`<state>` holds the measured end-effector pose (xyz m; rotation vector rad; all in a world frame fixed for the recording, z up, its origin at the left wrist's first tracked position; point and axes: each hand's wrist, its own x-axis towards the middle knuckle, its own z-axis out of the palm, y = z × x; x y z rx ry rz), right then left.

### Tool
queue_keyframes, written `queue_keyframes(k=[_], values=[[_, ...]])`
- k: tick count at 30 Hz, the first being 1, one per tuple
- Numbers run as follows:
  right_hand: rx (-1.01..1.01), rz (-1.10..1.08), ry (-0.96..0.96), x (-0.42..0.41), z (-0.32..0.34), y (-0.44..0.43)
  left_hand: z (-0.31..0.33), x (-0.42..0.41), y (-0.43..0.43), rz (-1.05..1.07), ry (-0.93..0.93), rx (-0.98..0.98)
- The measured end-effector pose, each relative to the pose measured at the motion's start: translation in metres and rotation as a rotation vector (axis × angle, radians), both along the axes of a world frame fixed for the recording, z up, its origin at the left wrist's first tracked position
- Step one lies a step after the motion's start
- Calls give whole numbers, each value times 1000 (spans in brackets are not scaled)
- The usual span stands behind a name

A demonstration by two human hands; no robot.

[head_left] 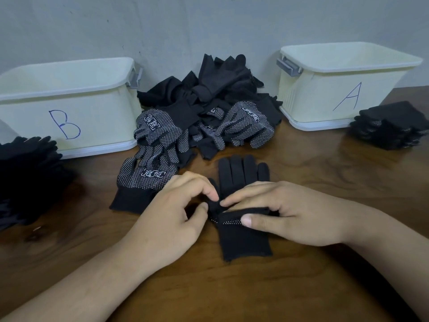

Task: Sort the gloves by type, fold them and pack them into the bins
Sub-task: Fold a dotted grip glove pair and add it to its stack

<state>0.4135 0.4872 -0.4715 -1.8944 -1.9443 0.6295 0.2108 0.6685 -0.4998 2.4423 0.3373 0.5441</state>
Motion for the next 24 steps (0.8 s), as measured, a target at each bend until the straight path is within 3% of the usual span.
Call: queue_keyframes(k=[4, 6, 9, 12, 14, 19, 24], values=[[-49, 59, -23, 0, 4, -2, 3, 1, -3, -10, 61, -37], [-37, 45, 68, 0, 5, -4, 3, 2, -5, -19, 60, -15], [144, -112, 240, 2, 0, -2, 0, 2, -5, -30, 92, 57], [381, -314, 203, 9, -12, 4, -3, 2, -5, -34, 107, 120], [425, -388, 206, 15, -18, 7, -3, 2, -6, -29, 102, 131], [377, -290, 68, 11, -18, 8, 1, 1, -8, -69, 56, 155], [63, -75, -144, 9, -21, 10, 0, 2, -9, -135, 138, 177]])
